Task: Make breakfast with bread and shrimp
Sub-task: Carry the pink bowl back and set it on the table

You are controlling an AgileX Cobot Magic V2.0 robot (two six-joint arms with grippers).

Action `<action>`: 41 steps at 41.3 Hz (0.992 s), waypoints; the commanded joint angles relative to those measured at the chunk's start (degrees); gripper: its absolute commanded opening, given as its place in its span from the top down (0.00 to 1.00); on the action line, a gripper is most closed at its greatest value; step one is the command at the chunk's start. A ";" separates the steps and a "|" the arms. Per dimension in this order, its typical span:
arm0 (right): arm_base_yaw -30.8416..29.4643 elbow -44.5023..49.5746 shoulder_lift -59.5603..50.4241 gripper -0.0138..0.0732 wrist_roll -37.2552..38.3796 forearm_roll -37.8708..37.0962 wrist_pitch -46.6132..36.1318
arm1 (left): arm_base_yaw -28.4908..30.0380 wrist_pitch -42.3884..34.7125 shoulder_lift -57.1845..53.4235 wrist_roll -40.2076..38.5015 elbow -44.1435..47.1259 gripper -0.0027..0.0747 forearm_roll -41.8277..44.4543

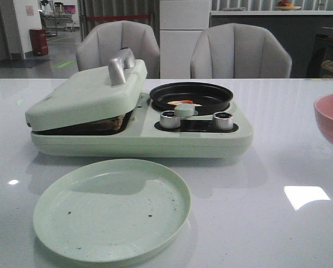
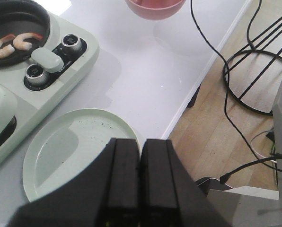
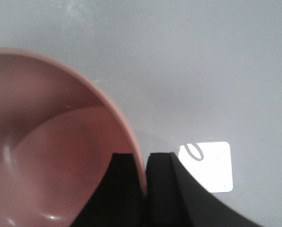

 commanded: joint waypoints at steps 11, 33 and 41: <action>0.16 -1.22 5.88 0.70 -4.65 4.16 -8.07 | -0.46 -3.94 -0.83 -0.19 -1.62 0.84 -1.53; 4.16 -1.28 -2.70 0.26 -4.65 4.34 -10.60 | -0.46 -3.94 -0.83 -0.19 -1.62 0.84 -1.53; 12.08 -1.28 -13.97 0.26 -4.65 2.98 -7.34 | -0.46 -3.94 -0.83 -0.19 -1.62 0.84 -1.53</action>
